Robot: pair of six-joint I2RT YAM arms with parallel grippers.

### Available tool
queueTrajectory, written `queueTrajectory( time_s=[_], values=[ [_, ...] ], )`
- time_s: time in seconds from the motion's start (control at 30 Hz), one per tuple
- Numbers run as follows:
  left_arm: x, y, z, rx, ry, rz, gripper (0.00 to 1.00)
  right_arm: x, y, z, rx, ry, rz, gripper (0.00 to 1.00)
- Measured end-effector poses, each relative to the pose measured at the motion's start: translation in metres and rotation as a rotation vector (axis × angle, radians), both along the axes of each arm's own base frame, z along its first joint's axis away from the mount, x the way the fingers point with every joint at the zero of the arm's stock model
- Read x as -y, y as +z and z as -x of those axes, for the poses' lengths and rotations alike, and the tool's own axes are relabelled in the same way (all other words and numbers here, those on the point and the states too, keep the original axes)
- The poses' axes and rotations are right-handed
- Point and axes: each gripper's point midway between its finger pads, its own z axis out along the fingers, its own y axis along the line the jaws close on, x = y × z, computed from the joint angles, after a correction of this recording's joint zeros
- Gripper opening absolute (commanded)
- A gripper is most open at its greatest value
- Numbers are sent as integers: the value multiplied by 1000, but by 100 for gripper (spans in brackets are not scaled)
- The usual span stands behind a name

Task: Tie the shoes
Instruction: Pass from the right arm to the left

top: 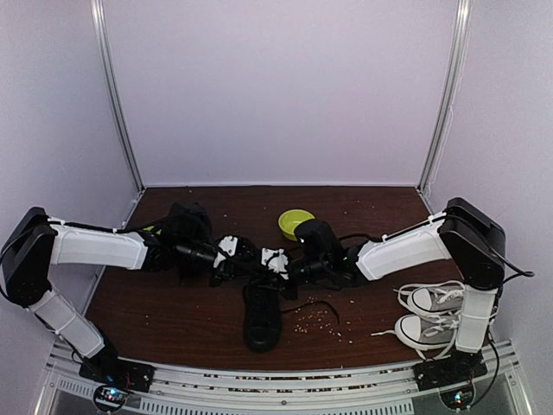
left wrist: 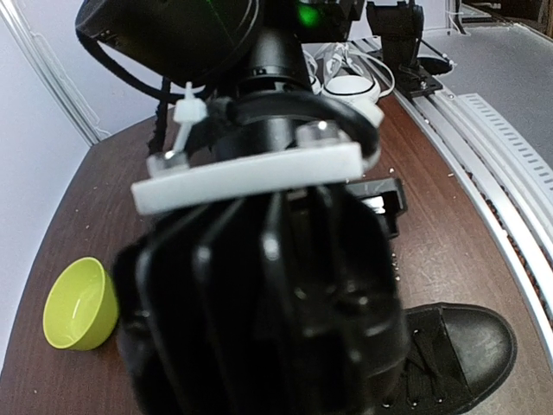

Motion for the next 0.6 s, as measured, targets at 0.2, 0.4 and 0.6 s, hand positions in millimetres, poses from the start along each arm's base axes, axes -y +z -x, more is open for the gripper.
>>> queueTrajectory(
  time_s=[0.2, 0.4, 0.6],
  values=[
    [1, 0, 0, -34, 20, 0, 0, 1, -2, -2, -4, -17, 12, 43],
    [-8, 3, -6, -95, 174, 38, 0, 21, 12, -1, -13, -91, 25, 51],
    [-14, 7, -9, -171, 367, 103, 0, 67, 57, -8, -62, -334, 72, 52]
  ],
)
